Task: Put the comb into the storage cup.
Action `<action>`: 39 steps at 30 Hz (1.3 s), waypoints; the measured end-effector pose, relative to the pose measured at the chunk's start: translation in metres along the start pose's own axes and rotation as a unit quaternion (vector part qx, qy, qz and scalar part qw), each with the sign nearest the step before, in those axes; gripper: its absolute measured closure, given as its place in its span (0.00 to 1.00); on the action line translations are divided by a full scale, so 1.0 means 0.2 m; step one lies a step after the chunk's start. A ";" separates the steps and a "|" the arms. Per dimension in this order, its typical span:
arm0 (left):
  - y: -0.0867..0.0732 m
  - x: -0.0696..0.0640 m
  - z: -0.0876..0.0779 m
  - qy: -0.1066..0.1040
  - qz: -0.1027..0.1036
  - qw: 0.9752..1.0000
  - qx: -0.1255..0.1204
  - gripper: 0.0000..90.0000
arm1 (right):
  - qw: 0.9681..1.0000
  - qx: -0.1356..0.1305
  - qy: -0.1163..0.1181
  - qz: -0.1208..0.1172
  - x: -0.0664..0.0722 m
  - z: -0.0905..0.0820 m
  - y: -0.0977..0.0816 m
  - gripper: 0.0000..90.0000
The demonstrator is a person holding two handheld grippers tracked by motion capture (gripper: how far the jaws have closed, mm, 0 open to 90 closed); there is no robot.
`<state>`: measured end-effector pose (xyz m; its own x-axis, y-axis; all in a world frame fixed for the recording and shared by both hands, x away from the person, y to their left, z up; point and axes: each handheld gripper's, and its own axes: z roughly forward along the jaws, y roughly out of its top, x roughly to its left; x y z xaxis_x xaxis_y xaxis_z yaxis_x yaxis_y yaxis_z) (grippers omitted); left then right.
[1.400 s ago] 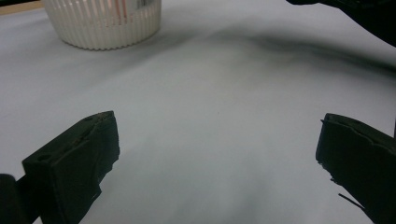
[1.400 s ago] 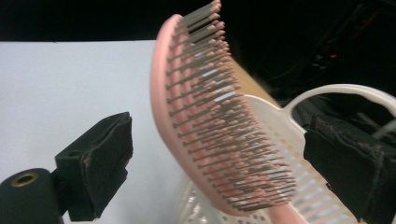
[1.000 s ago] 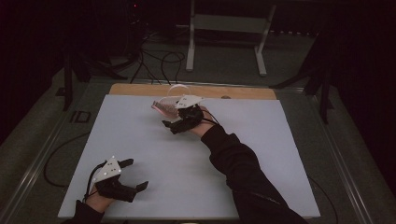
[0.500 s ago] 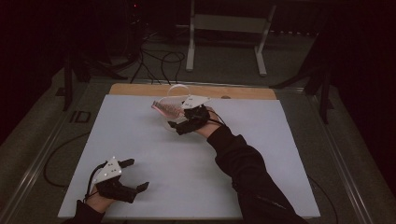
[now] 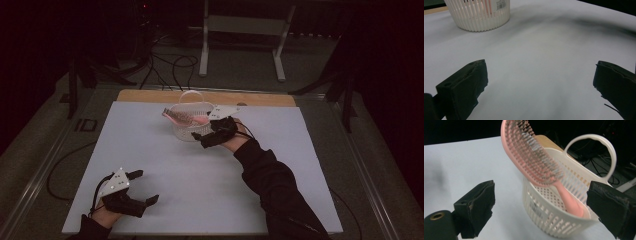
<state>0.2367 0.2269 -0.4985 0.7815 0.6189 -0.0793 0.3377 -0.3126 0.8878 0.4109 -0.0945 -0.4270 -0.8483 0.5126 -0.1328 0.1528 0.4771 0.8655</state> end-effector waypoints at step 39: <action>0.00 0.00 0.00 0.000 0.003 1.000 0.001 0.00 | 0.998 0.019 -0.006 0.054 0.06 -0.34 -0.43 0.09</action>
<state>0.2365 0.2274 -0.4981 0.7830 0.6176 -0.0737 0.3346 -0.3184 0.8869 0.3527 -0.1772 -0.4702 -0.8195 0.5712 -0.0468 0.2612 0.4450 0.8566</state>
